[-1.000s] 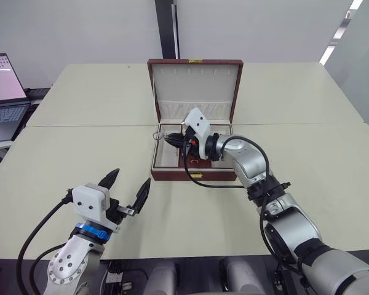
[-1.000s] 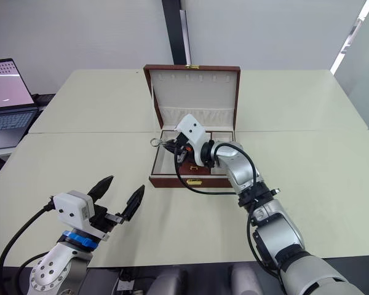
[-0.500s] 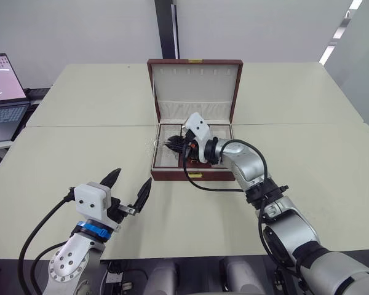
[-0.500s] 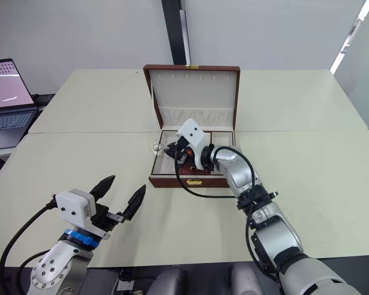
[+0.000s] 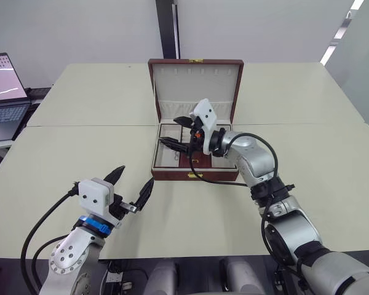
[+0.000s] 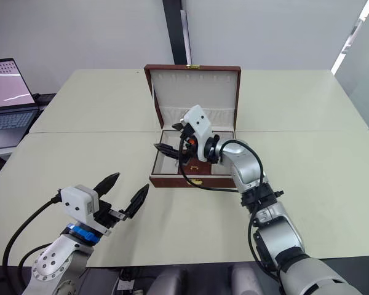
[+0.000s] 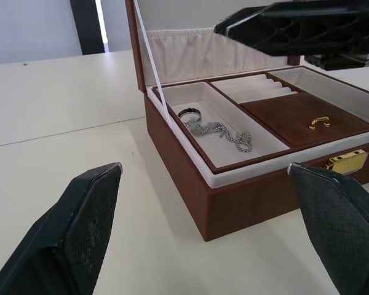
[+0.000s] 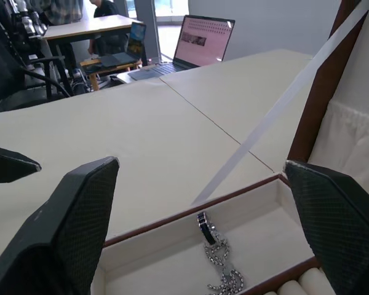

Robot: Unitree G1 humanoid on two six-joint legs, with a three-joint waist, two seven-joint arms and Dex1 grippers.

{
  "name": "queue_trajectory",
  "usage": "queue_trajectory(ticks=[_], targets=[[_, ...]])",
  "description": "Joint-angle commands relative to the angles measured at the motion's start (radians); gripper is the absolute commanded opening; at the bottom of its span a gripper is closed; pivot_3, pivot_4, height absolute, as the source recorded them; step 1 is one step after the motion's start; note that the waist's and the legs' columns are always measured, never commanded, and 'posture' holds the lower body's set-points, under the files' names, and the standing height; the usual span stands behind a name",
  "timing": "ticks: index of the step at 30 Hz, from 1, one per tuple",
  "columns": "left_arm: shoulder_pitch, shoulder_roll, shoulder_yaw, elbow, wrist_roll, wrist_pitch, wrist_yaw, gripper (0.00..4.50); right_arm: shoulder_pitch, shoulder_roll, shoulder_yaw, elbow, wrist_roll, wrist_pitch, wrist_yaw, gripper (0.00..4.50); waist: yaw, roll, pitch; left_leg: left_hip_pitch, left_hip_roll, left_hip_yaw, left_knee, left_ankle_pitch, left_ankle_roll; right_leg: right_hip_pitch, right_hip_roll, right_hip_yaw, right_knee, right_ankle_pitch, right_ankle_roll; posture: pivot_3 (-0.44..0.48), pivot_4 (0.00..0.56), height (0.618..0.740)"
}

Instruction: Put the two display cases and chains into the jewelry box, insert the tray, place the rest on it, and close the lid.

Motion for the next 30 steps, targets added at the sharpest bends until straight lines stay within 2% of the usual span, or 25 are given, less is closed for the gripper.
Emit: queue_trajectory(ticks=[1, 3, 8, 11, 15, 22, 30], targets=[[-0.016, 0.028, 0.043, 0.02, -0.036, 0.002, -0.027, 4.5, 0.034, -0.067, -0.046, -0.096, 0.049, 0.015, 0.046, 4.49, 0.004, 0.0, 0.0, 0.0, 0.0, 0.0, 0.0, 0.0, 0.0, 0.0, 0.0, 0.0, 0.0, 0.0, 0.0, 0.0, 0.15, 0.74], [-0.021, 0.05, 0.065, 0.042, -0.055, 0.007, -0.05, 4.5, 0.071, -0.123, -0.067, -0.143, 0.071, 0.027, 0.072, 4.49, 0.004, 0.0, 0.0, -0.001, 0.0, -0.001, 0.0, 0.0, 0.0, 0.0, 0.0, -0.001, -0.001, 0.0, 0.0, 0.0, 0.15, 0.74], [-0.027, 0.15, 0.16, 0.16, -0.118, 0.025, -0.154, 4.5, 0.233, -0.341, -0.148, -0.283, 0.132, 0.049, 0.174, 4.49, 0.006, 0.0, 0.0, -0.001, 0.0, -0.001, 0.0, 0.0, 0.0, 0.001, 0.0, -0.001, -0.002, 0.0, 0.0, 0.0, 0.15, 0.74], [-0.05, 0.223, 0.218, 0.25, -0.137, 0.029, -0.22, 4.5, 0.336, -0.463, -0.212, -0.307, 0.151, 0.038, 0.222, 4.49, 0.004, 0.0, 0.0, -0.001, 0.0, 0.0, 0.0, 0.0, 0.0, 0.001, 0.0, -0.001, -0.002, 0.0, 0.0, 0.0, 0.15, 0.74], [-0.092, 0.309, 0.259, 0.328, -0.154, 0.051, -0.282, 4.5, 0.432, -0.561, -0.301, -0.29, 0.172, 0.018, 0.238, 4.49, -0.001, 0.0, 0.0, 0.0, 0.001, 0.001, 0.0, 0.0, 0.0, 0.001, 0.0, -0.001, -0.001, 0.0, 0.0, 0.0, 0.15, 0.74], [-0.159, 0.428, 0.321, 0.406, -0.178, 0.136, -0.347, 4.5, 0.629, -0.683, -0.475, -0.25, 0.188, -0.014, 0.245, 4.49, 0.005, 0.0, 0.0, -0.001, 0.001, 0.001, 0.0, 0.0, 0.0, 0.001, 0.0, 0.0, -0.002, 0.0, 0.0, 0.0, 0.15, 0.74], [-0.126, 0.475, 0.399, 0.496, -0.154, 0.128, -0.394, 4.5, 0.76, -0.7, -0.573, -0.257, 0.194, -0.032, 0.203, 4.49, -0.004, 0.0, 0.001, 0.0, 0.002, 0.003, -0.001, 0.0, 0.0, 0.001, 0.0, 0.0, -0.001, 0.0, 0.0, 0.0, 0.15, 0.74]])
